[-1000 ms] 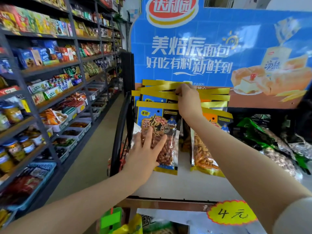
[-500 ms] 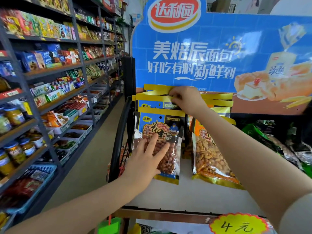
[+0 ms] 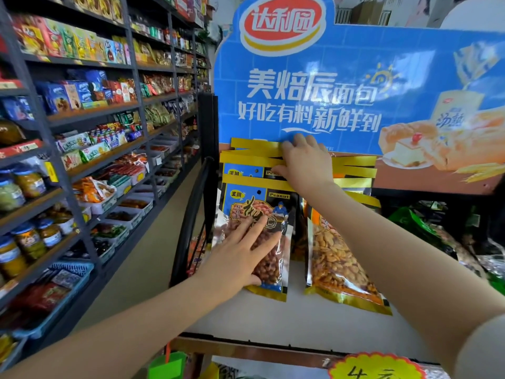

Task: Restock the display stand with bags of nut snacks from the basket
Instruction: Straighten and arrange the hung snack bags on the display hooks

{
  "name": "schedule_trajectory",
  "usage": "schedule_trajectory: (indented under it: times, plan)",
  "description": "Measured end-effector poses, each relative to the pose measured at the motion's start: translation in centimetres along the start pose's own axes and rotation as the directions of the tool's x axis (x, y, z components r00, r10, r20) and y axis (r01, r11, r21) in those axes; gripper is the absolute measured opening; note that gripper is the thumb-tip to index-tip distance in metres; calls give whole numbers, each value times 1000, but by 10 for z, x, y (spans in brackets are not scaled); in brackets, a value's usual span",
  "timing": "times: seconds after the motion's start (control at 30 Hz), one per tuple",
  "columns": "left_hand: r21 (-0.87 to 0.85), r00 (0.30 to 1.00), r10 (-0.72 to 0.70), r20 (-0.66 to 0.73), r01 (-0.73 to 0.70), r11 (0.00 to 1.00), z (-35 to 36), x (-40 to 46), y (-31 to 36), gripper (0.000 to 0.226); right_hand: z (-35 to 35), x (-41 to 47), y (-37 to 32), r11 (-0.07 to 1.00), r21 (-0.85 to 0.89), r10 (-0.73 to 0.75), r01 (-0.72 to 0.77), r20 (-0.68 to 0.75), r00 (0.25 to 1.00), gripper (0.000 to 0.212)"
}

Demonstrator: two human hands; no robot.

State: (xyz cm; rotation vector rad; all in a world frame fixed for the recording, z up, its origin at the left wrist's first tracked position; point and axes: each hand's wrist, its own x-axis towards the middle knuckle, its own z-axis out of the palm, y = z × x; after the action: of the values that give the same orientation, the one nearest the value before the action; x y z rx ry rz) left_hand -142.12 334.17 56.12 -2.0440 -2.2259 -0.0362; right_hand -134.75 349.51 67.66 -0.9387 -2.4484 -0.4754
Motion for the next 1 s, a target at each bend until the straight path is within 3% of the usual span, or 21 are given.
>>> schedule_trajectory:
  times: [0.17,0.33,0.43,0.5,0.6,0.73,1.0]
  plan:
    - [-7,1000,9,3,-9,1000,2,1,-1,91,8,5,7,999,34,-34,39,-142,989,33]
    - [-14,1000,23,0,-23,1000,1,1,-2,90,2,10,13,989,147,18,-6,-80,997,31]
    - [1,999,37,-4,-37,999,0,0,-3,89,-4,11,19,999,42,14,-12,-67,998,28]
    - [4,999,47,-8,-47,999,0,-1,-3,88,-3,7,23,995,32,93,-91,-81,992,22]
    - [18,999,42,2,-43,999,1,-1,-4,87,6,0,20,971,114,221,-212,-78,972,20]
    - [26,998,60,8,-60,998,0,5,-6,87,11,3,18,879,356,354,-317,-44,934,24]
    - [12,997,82,-12,-82,997,7,8,-1,84,13,4,27,869,447,267,-213,-61,962,20]
